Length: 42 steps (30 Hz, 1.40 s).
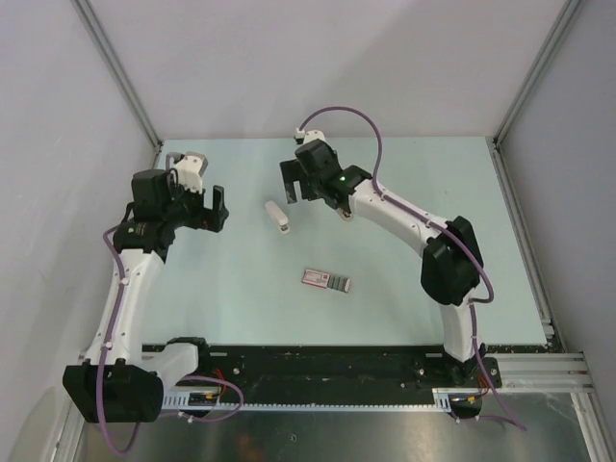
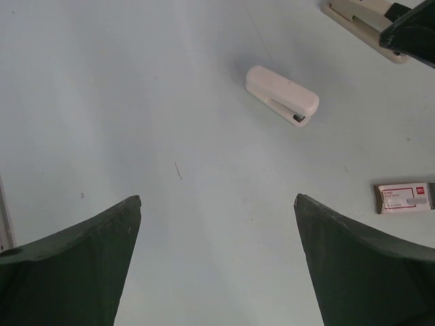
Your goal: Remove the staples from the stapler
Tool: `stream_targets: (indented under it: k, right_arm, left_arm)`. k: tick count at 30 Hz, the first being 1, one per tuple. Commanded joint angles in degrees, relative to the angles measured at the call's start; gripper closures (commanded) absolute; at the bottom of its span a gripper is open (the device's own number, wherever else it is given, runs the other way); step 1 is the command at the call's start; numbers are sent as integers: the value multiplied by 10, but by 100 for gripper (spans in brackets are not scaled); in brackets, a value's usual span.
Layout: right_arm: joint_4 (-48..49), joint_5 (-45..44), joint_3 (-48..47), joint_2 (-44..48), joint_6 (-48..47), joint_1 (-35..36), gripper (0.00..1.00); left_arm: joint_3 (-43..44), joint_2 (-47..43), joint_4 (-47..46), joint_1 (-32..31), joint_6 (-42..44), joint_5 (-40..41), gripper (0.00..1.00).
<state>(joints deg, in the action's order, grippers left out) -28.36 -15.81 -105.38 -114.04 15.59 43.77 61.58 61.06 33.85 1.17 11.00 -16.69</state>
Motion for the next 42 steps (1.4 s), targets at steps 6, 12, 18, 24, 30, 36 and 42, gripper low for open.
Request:
stream_targets:
  k: [6,12,18,24,30,36,42]
  right_arm:
    - [81,43,-50,-49,-36,-3,1]
    - [82,51,-93,-112,-60,-6,1]
    - [73,62,-116,-155,-79,-11,4]
    - [80,108,-107,-166,-88,-7,9]
    - [80,135,-105,-179,-88,9,12]
    - [68,135,-118,-199,-88,27,17]
    - [27,113,-167,-237,-90,39,28]
  left_arm:
    - [-11,-12,-6,31,8,-4,1]
    - [-20,-7,-6,83,3,-44,1]
    - [-37,-11,-7,103,8,-64,1]
    - [-47,-12,-7,104,12,-68,0]
    - [-58,-11,-6,104,17,-67,1]
    - [-69,-19,-6,103,23,-63,0]
    - [-82,-32,-5,103,27,-59,1]
